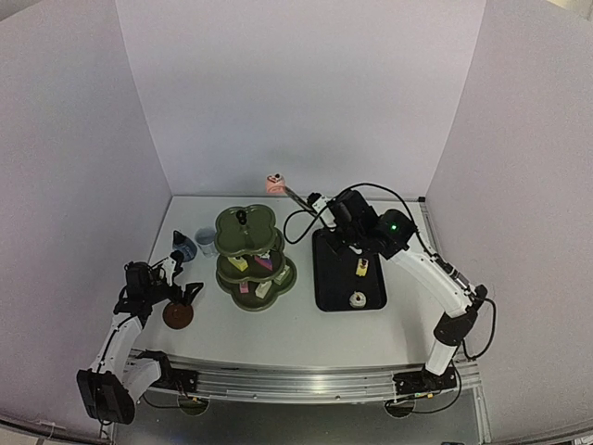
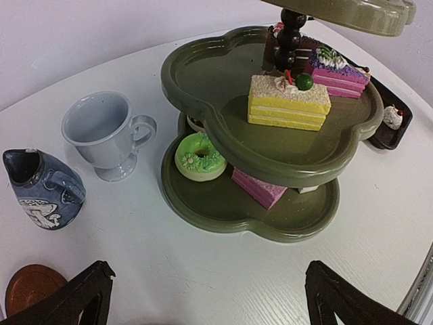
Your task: Serve the afternoon tea
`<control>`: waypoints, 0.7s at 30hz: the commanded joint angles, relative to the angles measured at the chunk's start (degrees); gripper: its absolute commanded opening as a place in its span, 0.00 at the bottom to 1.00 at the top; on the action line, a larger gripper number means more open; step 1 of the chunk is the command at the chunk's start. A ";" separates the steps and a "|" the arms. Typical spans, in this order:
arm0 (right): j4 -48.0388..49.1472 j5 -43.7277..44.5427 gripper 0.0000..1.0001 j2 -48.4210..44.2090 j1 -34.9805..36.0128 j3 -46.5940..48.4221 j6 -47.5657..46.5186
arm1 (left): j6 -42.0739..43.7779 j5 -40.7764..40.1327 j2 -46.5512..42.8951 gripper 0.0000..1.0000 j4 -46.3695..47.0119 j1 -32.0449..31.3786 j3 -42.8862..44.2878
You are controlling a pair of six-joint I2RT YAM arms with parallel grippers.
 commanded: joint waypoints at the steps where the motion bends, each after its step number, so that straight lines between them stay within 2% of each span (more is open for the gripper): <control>1: -5.30 5.03 0.00 5.19 1.93 5.71 -1.33 | -0.48 1.85 -0.88 1.00 0.67 -0.20 3.62; 12: -8.47 5.68 0.00 9.60 5.32 11.73 -1.48 | -4.50 5.05 -3.04 1.00 0.53 -0.20 4.15; 21: -8.56 8.20 0.00 11.13 7.38 15.93 -3.70 | -4.71 4.04 -3.48 0.99 0.35 -0.20 3.64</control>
